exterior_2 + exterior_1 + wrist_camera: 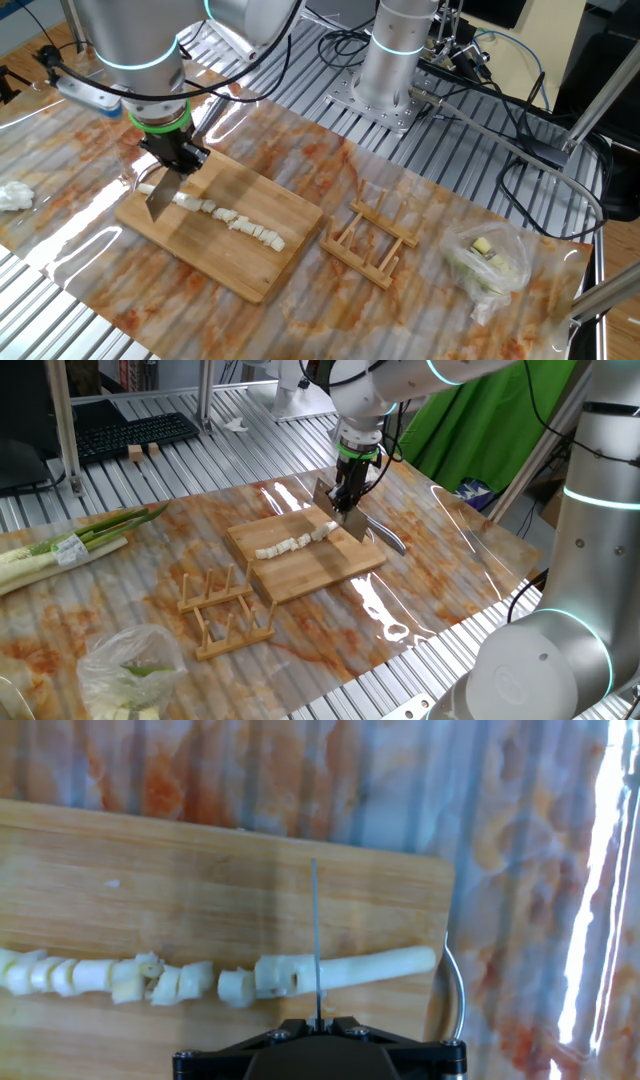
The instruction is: Chop the scallions
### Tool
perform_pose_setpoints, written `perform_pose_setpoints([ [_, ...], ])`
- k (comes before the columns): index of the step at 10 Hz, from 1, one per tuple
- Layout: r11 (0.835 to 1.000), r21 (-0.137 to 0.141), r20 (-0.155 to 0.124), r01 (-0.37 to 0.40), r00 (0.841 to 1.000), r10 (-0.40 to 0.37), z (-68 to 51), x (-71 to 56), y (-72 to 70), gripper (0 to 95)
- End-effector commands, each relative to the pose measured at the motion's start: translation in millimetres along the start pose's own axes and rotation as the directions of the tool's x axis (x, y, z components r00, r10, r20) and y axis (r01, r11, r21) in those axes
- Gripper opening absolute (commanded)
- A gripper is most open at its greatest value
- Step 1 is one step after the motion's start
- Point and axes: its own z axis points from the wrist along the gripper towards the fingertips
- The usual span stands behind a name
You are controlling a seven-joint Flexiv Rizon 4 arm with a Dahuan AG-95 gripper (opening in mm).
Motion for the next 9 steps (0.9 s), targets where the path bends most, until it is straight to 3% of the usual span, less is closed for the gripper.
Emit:
perform_pose_setpoints([
  [1,1.0,0.0,-0.001,0.006,1.0,-0.006,4.0,-2.3,0.1,0.0],
  [5,1.0,-0.006,0.053,0.013,0.998,-0.013,51.3,-10.1,4.0,0.0],
  [6,1.0,-0.018,0.055,0.005,0.998,-0.004,51.9,-9.6,4.4,0.0],
  [7,1.0,-0.02,0.04,0.006,0.999,-0.005,50.5,-8.7,4.5,0.0],
  [9,1.0,-0.006,0.045,0.009,0.999,-0.009,47.3,-8.8,3.3,0.0],
])
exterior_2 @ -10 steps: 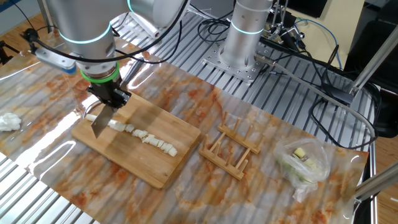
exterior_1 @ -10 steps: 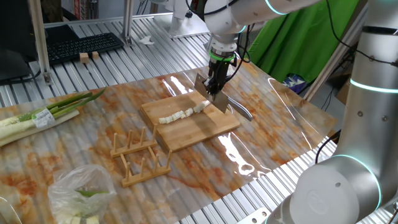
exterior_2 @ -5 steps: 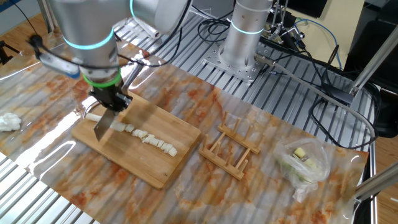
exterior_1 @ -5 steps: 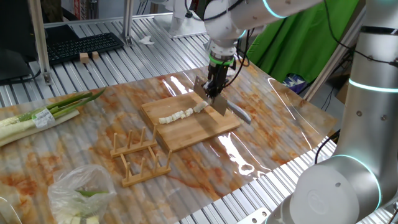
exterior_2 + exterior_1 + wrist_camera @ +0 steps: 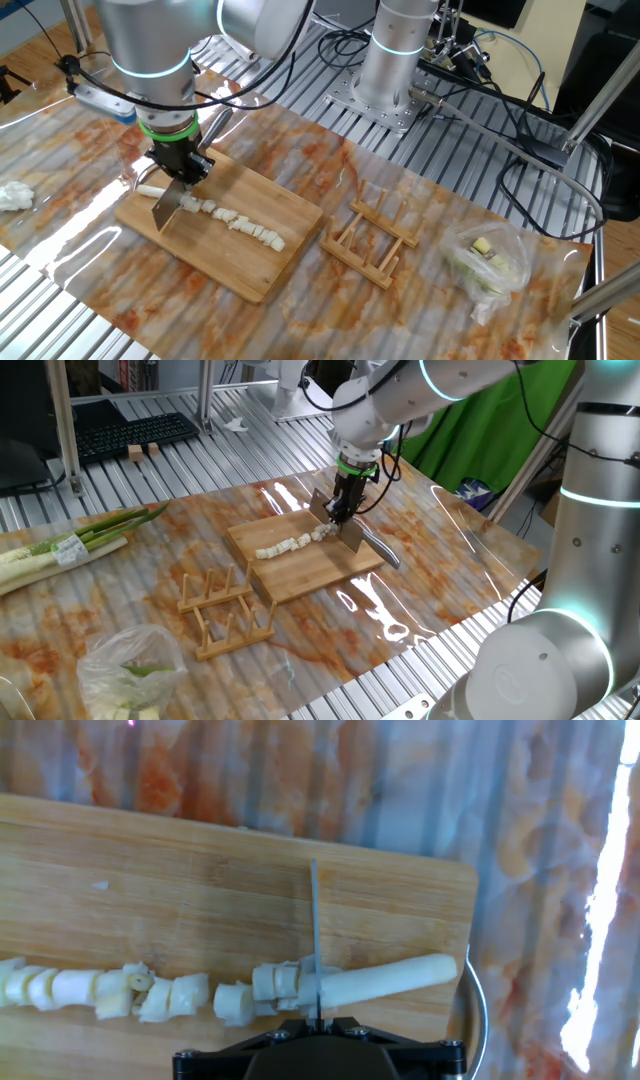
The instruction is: Chop the scallions
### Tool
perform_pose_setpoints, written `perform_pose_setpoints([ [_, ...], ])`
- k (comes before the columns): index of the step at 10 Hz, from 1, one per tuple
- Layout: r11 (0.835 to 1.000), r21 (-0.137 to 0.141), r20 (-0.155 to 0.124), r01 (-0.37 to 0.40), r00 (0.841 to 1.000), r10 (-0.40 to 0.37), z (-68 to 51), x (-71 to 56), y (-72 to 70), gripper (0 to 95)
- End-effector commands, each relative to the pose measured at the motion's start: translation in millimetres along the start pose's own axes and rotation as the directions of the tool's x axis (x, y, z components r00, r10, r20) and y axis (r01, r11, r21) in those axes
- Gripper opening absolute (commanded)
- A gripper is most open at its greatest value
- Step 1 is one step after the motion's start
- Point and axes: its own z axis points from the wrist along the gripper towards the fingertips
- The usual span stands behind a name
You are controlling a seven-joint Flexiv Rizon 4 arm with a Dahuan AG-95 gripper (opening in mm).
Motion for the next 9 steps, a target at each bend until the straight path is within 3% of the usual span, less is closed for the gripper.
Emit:
perform_pose_setpoints([
  [1,1.0,0.01,-0.015,0.008,1.0,-0.008,6.9,-1.3,-1.0,0.0],
  [3,1.0,-0.001,-0.047,-0.011,0.999,0.011,-21.4,2.6,0.9,0.0],
  [9,1.0,0.014,-0.05,0.011,0.999,-0.01,-44.6,0.8,-11.3,0.0],
])
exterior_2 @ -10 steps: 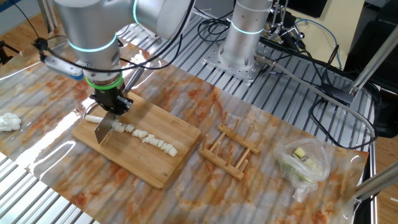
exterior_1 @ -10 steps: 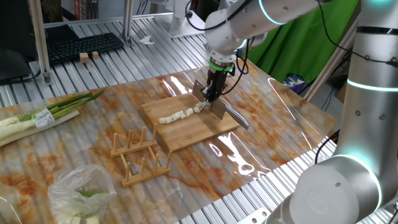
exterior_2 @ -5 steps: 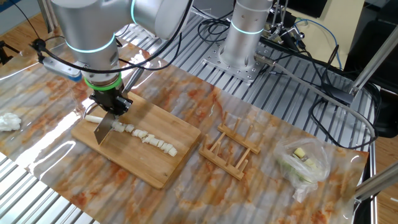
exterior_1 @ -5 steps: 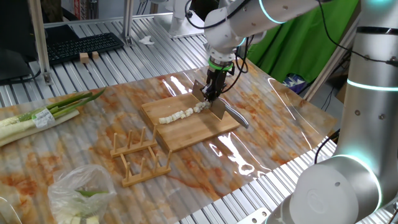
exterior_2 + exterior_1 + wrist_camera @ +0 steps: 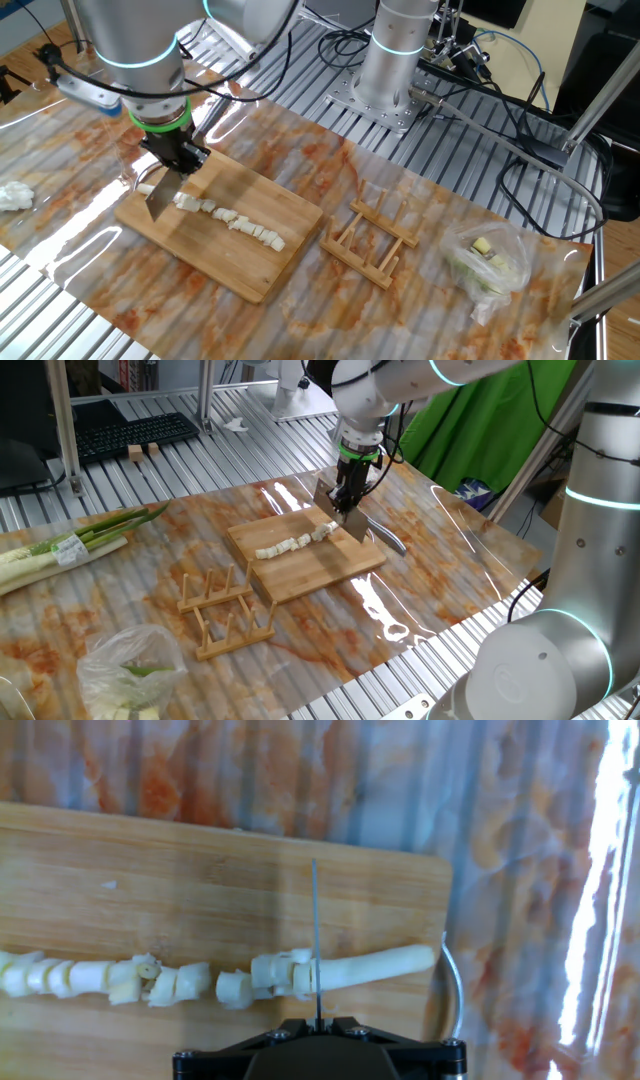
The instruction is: Chop the scallions
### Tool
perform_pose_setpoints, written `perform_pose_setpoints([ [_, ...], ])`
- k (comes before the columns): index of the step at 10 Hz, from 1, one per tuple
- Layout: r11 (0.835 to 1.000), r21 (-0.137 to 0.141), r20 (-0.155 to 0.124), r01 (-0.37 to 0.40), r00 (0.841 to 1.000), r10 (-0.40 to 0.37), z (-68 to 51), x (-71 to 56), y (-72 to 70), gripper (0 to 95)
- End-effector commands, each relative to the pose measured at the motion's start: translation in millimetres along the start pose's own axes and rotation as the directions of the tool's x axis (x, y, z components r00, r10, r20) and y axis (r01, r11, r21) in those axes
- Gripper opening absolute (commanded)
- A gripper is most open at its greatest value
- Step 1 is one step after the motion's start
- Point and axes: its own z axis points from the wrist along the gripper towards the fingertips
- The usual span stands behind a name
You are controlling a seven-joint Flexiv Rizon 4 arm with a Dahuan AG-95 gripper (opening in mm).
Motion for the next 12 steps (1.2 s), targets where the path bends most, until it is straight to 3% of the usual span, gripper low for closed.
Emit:
perform_pose_setpoints([
  [1,1.0,0.003,0.002,0.01,1.0,-0.01,-3.0,-3.4,-5.1,0.0],
  [5,1.0,0.006,0.004,0.024,1.0,-0.024,-3.6,-4.8,-9.0,0.0],
  [7,0.999,0.005,0.01,0.033,0.999,-0.033,3.9,-7.1,-10.1,0.0],
  [8,0.999,0.006,0.013,0.04,0.999,-0.04,10.8,-9.1,-11.3,0.0],
  [11,0.999,-0.016,0.064,0.04,0.997,-0.039,57.5,-16.9,-10.1,0.0],
  [12,0.999,-0.021,0.07,0.035,0.997,-0.034,62.8,-16.1,-7.5,0.0],
])
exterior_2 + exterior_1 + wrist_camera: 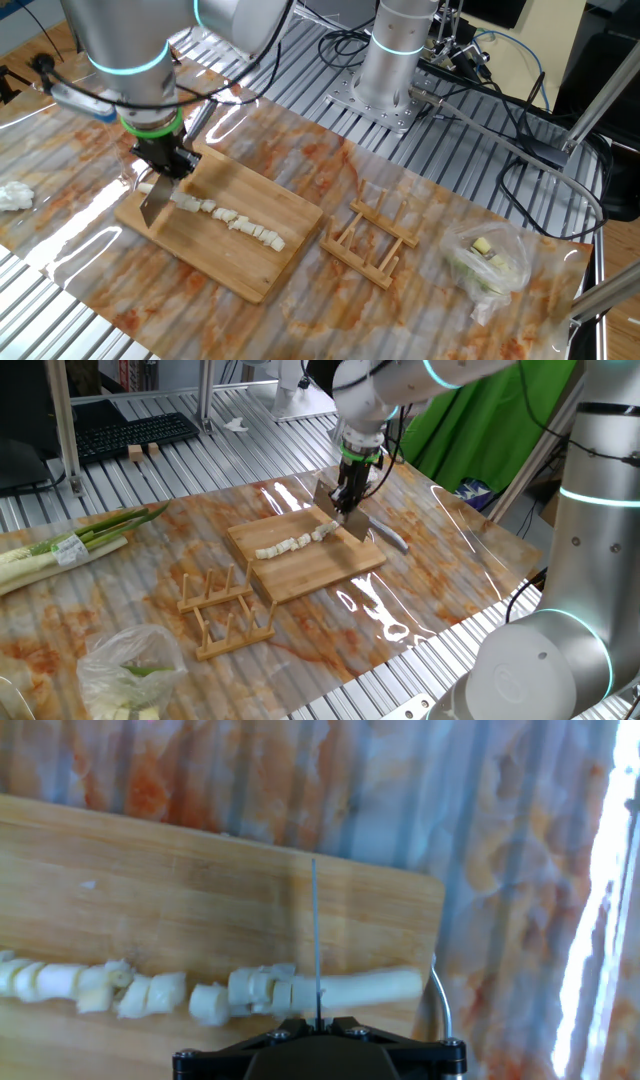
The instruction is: Chop the scallions
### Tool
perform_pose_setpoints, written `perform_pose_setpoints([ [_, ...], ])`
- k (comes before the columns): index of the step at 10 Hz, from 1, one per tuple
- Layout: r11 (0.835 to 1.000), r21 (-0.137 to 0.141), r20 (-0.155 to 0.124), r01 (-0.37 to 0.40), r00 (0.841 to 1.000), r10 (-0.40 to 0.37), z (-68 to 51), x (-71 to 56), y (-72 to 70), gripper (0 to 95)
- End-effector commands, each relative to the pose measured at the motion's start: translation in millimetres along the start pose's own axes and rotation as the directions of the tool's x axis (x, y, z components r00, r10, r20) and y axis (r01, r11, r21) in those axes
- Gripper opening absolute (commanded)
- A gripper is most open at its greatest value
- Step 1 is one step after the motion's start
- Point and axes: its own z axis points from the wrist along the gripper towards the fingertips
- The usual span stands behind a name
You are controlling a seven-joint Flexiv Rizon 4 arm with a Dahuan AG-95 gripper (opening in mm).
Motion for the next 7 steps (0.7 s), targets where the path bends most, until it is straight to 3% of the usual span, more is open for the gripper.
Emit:
perform_pose_setpoints([
  [1,1.0,-0.004,0.018,-0.019,1.0,0.019,21.3,1.3,6.7,0.0],
  [2,1.0,0.016,0.009,-0.009,1.0,0.009,10.5,1.4,3.3,0.0],
  [3,1.0,0.02,-0.003,0.001,1.0,-0.001,-0.3,-0.4,-2.8,0.0],
  [4,1.0,0.0,-0.027,0.005,1.0,-0.005,-13.1,-1.1,-9.5,0.0],
  [7,1.0,-0.015,-0.042,-0.013,0.999,0.013,-25.1,1.1,-11.6,0.0],
])
